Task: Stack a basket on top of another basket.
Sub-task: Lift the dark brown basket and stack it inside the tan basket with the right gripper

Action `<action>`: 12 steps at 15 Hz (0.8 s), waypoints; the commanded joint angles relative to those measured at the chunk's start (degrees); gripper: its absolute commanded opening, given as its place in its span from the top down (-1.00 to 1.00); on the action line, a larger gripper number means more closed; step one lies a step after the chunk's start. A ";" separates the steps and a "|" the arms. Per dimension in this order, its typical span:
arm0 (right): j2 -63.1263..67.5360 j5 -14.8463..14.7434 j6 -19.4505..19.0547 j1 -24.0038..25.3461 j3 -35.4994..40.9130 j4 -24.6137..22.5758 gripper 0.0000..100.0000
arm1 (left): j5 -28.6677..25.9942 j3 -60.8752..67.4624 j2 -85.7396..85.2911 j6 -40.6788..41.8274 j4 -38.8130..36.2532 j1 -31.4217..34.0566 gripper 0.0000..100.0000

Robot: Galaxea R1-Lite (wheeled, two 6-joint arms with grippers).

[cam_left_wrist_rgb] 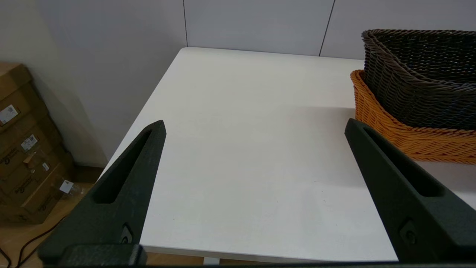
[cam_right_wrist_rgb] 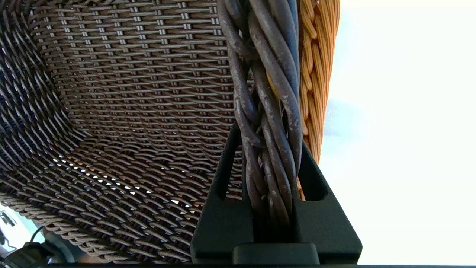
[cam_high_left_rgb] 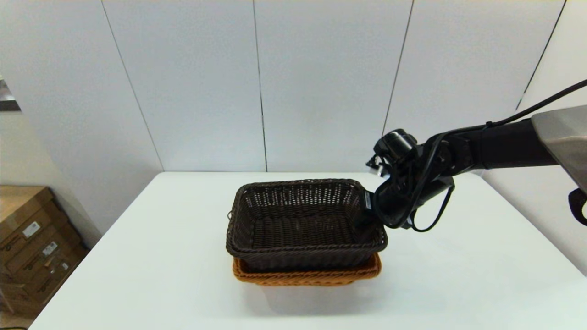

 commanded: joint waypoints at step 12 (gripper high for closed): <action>1.48 -0.58 0.19 -0.09 -0.44 0.08 -1.00 | 0.02 0.09 -0.04 -0.07 -0.02 0.02 -1.00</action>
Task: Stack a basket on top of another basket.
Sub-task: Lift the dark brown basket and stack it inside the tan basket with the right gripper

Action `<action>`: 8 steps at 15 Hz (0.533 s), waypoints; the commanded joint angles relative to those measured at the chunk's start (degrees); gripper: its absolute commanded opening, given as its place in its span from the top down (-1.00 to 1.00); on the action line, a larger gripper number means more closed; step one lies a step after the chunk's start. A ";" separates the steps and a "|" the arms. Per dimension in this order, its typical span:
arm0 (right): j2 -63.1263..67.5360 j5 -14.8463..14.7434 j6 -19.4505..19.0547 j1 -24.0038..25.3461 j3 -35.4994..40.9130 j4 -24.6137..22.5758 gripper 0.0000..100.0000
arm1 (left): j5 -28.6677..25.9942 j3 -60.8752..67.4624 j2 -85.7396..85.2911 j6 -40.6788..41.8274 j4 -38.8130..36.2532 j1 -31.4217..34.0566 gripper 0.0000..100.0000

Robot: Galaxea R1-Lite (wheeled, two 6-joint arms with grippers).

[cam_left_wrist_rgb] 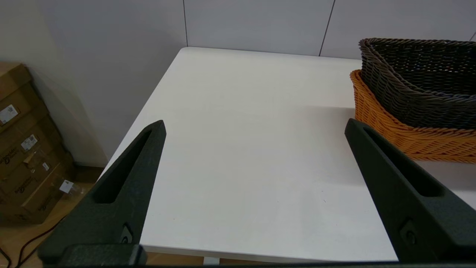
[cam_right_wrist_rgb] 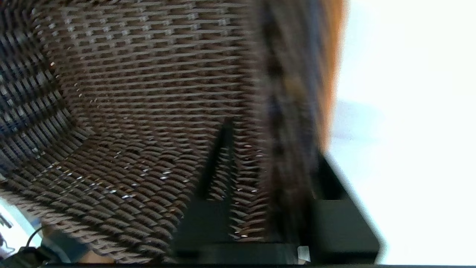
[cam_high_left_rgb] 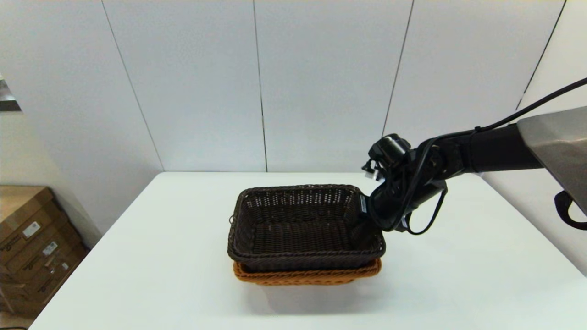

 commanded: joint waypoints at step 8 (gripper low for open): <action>-3.71 0.14 0.18 0.43 -0.14 0.40 -1.00 | 0.00 0.09 -0.04 -0.07 -0.04 0.02 -1.00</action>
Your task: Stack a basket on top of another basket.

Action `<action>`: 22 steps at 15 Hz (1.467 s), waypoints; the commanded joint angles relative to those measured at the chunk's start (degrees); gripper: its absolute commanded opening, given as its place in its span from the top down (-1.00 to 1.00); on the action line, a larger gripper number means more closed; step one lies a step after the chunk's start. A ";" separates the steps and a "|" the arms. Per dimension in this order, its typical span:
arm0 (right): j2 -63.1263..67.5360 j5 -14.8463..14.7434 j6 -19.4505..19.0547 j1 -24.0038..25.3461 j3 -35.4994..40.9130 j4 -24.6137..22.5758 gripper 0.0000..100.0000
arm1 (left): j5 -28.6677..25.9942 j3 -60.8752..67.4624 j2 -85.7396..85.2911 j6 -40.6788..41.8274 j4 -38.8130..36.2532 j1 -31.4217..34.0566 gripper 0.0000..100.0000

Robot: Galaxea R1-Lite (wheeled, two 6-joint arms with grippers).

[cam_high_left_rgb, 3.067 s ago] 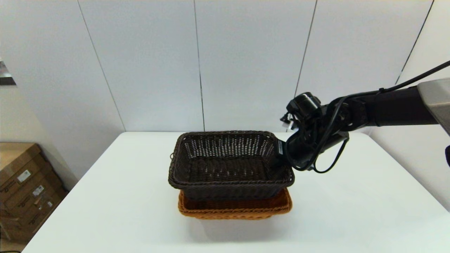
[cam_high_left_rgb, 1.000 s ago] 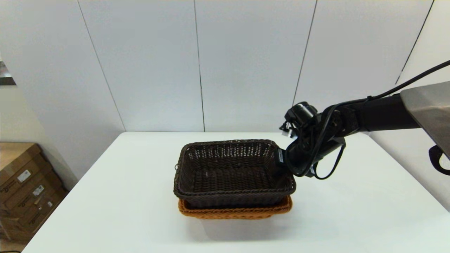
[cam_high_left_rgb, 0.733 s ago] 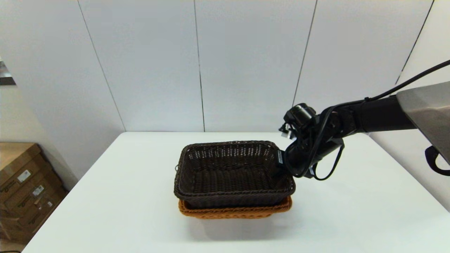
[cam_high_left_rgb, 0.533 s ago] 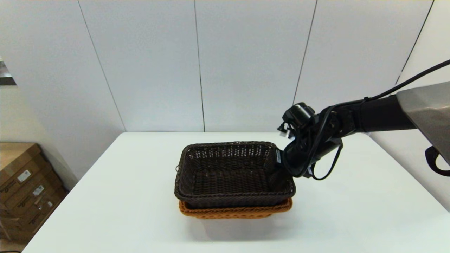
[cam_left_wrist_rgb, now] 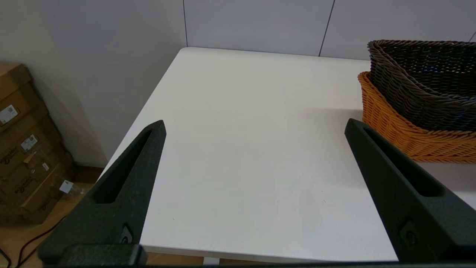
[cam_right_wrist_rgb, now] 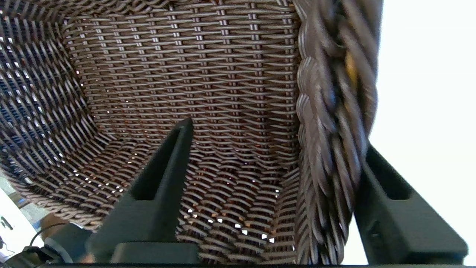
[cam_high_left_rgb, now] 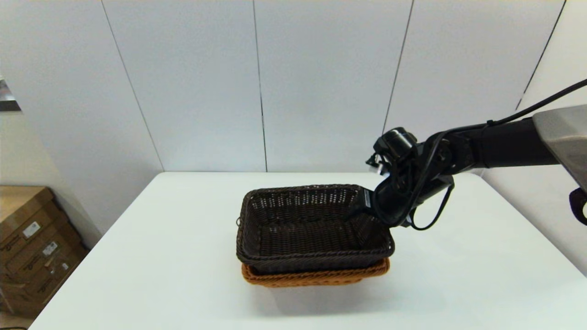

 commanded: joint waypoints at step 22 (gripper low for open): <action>-43.09 -4.14 0.34 0.86 13.39 2.17 -1.00 | 0.02 0.09 -0.04 -0.04 -0.13 0.02 -1.00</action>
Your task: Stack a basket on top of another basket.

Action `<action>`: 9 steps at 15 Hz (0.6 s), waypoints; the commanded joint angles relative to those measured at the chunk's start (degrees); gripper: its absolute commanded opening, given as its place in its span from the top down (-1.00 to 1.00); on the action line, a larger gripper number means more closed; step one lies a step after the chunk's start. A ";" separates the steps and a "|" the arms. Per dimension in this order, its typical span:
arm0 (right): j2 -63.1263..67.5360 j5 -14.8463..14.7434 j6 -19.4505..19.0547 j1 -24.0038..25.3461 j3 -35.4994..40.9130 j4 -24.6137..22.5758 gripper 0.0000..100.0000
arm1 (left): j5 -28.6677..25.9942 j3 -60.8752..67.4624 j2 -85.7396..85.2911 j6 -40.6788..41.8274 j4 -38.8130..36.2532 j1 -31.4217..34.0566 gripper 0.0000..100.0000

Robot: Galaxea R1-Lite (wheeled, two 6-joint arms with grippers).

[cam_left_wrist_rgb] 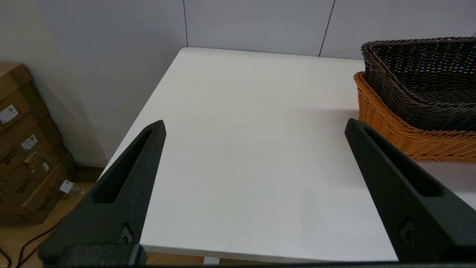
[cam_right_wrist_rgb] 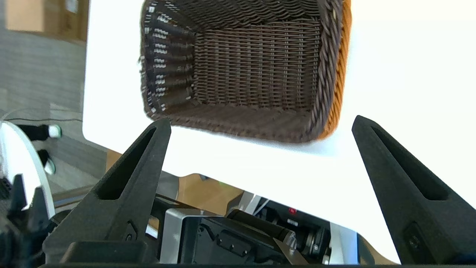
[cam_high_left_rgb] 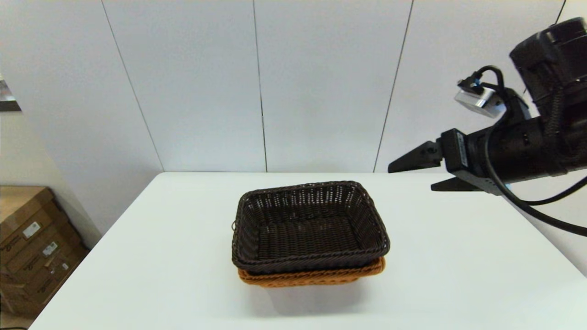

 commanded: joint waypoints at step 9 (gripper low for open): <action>-33.53 -29.48 0.45 -0.02 24.59 -0.04 -1.00 | 0.00 0.09 -0.04 -0.37 -0.11 0.02 -1.00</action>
